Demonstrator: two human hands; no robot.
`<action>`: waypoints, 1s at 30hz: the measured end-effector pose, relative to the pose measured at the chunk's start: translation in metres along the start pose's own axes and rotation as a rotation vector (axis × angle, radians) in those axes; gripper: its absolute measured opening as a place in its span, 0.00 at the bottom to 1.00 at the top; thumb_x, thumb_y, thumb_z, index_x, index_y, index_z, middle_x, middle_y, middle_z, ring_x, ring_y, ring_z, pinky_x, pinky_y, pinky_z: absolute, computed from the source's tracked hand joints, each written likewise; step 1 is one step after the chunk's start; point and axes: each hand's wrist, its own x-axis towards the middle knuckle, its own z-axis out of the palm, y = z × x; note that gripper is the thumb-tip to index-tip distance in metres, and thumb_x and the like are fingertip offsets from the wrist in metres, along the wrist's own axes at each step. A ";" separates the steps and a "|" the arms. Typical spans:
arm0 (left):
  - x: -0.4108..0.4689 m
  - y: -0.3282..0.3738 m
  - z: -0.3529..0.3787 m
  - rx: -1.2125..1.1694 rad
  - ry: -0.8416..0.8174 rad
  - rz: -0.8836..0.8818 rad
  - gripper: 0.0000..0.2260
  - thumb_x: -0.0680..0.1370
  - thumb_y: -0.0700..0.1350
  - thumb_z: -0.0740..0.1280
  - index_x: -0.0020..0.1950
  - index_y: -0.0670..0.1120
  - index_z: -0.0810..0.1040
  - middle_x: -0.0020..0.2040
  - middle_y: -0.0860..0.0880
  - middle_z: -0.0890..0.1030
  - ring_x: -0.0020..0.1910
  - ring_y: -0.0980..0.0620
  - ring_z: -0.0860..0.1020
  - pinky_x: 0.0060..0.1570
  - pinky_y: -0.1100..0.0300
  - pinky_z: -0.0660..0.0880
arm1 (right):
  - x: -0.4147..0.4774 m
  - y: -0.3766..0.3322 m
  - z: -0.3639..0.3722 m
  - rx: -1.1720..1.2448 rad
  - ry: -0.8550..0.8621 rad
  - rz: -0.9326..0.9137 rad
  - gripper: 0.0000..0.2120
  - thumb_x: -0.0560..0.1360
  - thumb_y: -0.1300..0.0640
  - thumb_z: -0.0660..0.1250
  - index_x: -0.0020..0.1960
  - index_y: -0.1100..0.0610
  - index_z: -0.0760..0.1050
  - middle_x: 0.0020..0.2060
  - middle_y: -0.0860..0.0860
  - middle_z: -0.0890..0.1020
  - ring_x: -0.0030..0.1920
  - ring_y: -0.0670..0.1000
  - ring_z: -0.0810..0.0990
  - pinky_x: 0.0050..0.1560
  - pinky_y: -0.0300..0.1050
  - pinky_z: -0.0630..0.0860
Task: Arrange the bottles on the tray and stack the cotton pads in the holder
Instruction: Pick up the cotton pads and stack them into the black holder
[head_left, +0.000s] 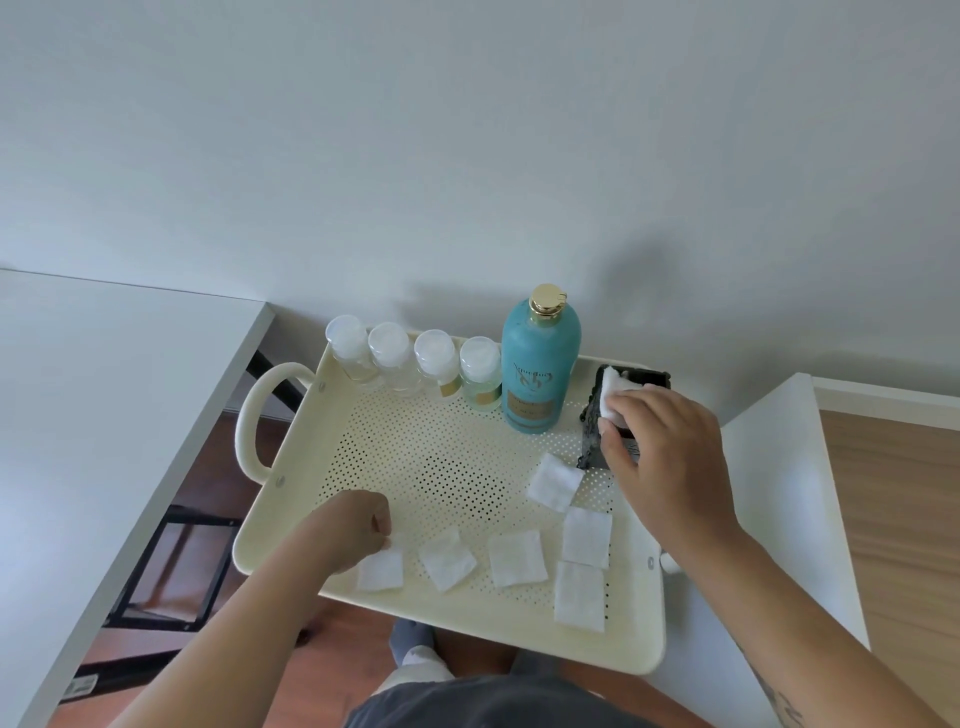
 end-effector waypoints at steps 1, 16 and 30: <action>-0.001 0.000 0.000 0.000 -0.001 0.001 0.10 0.72 0.41 0.70 0.37 0.54 0.73 0.42 0.55 0.77 0.42 0.53 0.75 0.42 0.61 0.73 | 0.001 0.001 0.000 -0.016 0.005 0.000 0.09 0.76 0.55 0.65 0.51 0.57 0.80 0.48 0.51 0.84 0.56 0.57 0.79 0.58 0.52 0.69; -0.015 0.014 -0.024 -0.176 0.202 0.133 0.06 0.75 0.46 0.68 0.40 0.55 0.73 0.40 0.57 0.80 0.40 0.55 0.79 0.38 0.58 0.77 | 0.006 0.009 -0.005 -0.033 -0.189 0.067 0.18 0.77 0.46 0.53 0.43 0.49 0.80 0.46 0.43 0.84 0.63 0.53 0.75 0.65 0.56 0.62; -0.028 0.110 -0.061 -0.855 0.219 0.494 0.03 0.76 0.44 0.71 0.44 0.53 0.81 0.38 0.51 0.84 0.36 0.54 0.80 0.40 0.60 0.78 | 0.005 0.005 -0.016 0.034 -0.121 0.033 0.12 0.77 0.47 0.62 0.49 0.51 0.81 0.47 0.44 0.83 0.55 0.50 0.79 0.66 0.56 0.64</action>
